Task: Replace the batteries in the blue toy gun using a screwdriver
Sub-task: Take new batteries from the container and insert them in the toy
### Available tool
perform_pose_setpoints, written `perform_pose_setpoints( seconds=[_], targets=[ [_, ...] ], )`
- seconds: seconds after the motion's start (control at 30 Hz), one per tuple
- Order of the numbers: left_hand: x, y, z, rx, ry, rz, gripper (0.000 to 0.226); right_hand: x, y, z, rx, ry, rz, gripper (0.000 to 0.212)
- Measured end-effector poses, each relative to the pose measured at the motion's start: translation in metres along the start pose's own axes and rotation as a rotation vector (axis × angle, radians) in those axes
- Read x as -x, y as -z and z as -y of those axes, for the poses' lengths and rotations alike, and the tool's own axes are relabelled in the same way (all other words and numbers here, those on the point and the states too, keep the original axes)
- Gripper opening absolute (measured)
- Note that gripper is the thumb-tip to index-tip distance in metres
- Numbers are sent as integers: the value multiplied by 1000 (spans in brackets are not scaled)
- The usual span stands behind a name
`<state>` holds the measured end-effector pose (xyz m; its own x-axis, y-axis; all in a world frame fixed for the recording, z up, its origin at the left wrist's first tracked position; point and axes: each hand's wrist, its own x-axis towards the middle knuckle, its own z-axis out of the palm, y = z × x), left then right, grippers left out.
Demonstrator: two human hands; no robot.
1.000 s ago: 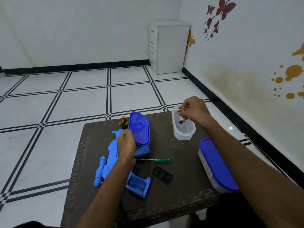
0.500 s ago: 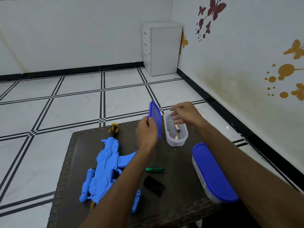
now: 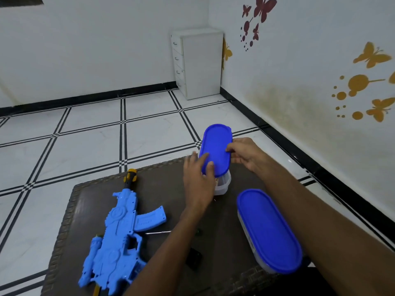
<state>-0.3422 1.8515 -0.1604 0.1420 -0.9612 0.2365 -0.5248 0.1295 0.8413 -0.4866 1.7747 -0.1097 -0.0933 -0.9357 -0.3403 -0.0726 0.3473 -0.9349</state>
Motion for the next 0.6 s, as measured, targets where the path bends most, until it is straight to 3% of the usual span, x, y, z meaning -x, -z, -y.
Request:
perform_pose_setpoints(
  seconds=[0.13,0.2,0.3,0.6],
  targets=[
    [-6,2,23,258,452,12,46,-10,7,-14,80,-87,55,14],
    [-9,0,26,393,545,28,37,-12,7,-17,136,-78,33,14],
    [-12,-2,26,431,534,36,21,-17,4,-18,292,15,-100,15],
    [-12,-8,24,444,473,17,30,-10,-1,-17,525,91,-244,16]
  ],
)
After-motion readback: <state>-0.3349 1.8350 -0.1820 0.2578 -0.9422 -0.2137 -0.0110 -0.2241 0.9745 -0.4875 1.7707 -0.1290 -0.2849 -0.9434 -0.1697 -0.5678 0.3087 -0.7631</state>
